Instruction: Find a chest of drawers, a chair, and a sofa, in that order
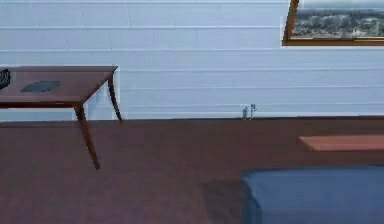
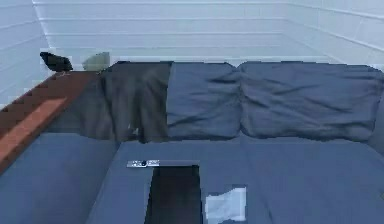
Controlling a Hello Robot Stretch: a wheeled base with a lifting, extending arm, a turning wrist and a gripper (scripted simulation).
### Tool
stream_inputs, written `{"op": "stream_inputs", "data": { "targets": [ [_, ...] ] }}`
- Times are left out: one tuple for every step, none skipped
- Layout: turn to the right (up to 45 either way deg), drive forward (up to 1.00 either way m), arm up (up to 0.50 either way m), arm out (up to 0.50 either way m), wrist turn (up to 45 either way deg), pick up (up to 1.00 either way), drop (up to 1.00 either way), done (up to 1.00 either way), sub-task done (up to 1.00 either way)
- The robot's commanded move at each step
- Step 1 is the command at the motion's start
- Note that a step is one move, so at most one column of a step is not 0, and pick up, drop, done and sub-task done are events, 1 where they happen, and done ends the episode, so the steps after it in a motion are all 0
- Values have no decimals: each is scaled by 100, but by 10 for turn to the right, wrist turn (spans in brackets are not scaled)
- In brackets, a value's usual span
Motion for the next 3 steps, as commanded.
{"op": "stream_inputs", "data": {
  "targets": [
    [0,90,0,0,0,0,0,0,0],
    [0,45,0,0,0,0,0,0,0],
    [450,0,0,0,0,0,0,0,0]
  ]
}}
